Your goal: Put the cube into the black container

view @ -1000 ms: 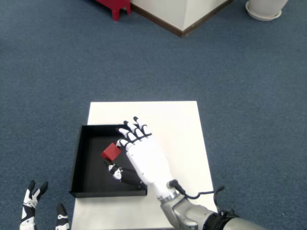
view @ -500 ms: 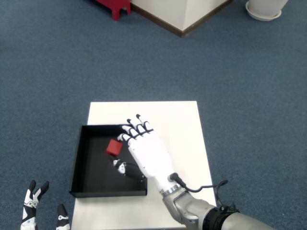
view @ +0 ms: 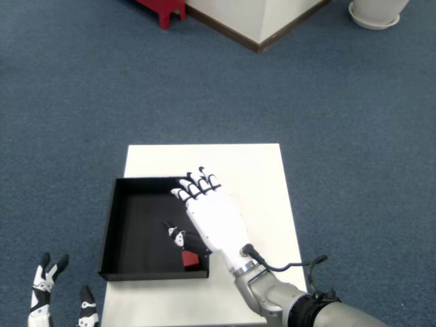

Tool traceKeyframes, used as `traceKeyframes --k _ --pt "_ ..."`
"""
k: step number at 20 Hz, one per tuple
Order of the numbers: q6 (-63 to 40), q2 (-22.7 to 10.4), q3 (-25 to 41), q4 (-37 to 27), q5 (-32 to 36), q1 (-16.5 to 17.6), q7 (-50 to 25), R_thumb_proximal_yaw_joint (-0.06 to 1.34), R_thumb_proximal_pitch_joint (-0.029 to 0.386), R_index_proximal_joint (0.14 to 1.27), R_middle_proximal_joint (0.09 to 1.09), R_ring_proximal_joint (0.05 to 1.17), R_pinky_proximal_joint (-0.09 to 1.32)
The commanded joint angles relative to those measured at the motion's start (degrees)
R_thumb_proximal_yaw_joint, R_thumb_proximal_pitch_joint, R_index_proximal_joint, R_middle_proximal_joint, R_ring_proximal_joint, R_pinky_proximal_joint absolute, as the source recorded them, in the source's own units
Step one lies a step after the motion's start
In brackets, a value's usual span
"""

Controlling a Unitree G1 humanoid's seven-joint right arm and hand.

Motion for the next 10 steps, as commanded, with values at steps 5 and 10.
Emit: traceKeyframes --k 5,10 --pt "-11.27 -3.02 -9.92 -18.76 12.61 2.93 -12.23 0.34 0.107 0.36 0.27 0.27 0.16" --pt "-33.82 -12.46 -13.01 -21.07 17.19 11.21 -16.38 0.25 0.154 0.34 0.24 0.26 0.14"
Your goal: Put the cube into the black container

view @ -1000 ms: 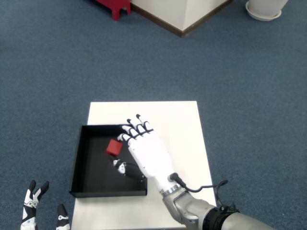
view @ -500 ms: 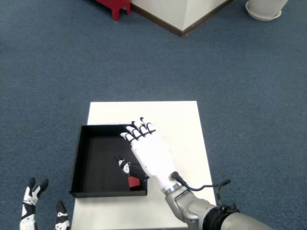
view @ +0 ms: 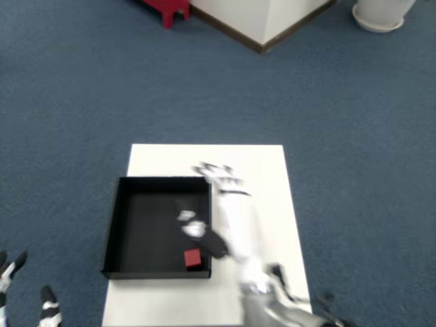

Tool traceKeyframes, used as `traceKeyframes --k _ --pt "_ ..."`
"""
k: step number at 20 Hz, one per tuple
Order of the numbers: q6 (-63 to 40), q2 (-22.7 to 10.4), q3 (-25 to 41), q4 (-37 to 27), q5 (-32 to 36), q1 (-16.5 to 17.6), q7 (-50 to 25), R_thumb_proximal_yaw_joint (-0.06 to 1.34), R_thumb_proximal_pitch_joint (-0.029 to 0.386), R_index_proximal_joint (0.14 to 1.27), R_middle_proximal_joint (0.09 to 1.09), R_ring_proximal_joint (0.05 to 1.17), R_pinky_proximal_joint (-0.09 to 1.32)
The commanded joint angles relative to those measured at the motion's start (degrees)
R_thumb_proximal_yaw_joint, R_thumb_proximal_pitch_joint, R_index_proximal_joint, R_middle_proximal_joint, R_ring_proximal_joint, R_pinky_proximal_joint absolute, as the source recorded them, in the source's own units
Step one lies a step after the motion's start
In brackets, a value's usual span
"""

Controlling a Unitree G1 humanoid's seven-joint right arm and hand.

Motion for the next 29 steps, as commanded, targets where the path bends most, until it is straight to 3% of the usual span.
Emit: traceKeyframes --k 1,3,6,9,12,16,23,29 --pt "-13.06 -4.19 -2.61 -3.60 0.70 -0.03 -3.75 0.16 0.188 0.33 0.24 0.25 0.12" --pt "-19.55 -8.09 -2.41 -3.36 -0.25 1.58 -4.33 0.07 0.216 0.31 0.23 0.22 0.09" --pt "-25.86 -11.96 -2.29 -4.00 -2.48 3.15 -5.91 0.04 0.233 0.27 0.22 0.22 0.07" --pt "-32.86 -16.06 -2.40 1.56 -1.62 6.26 -7.42 0.04 0.277 0.25 0.23 0.24 0.09" --pt "-37.21 -15.70 -2.45 5.31 -1.57 6.33 -7.77 0.04 0.288 0.24 0.23 0.24 0.08" --pt "-42.68 -16.41 -2.57 14.37 0.33 9.72 -9.31 0.06 0.307 0.23 0.23 0.25 0.09" --pt "-49.56 -11.45 -1.40 25.89 0.74 11.58 -8.69 0.04 0.311 0.23 0.23 0.24 0.05" --pt "-54.09 -8.84 -0.98 30.72 -0.61 12.83 -9.32 0.03 0.313 0.23 0.23 0.25 0.05"
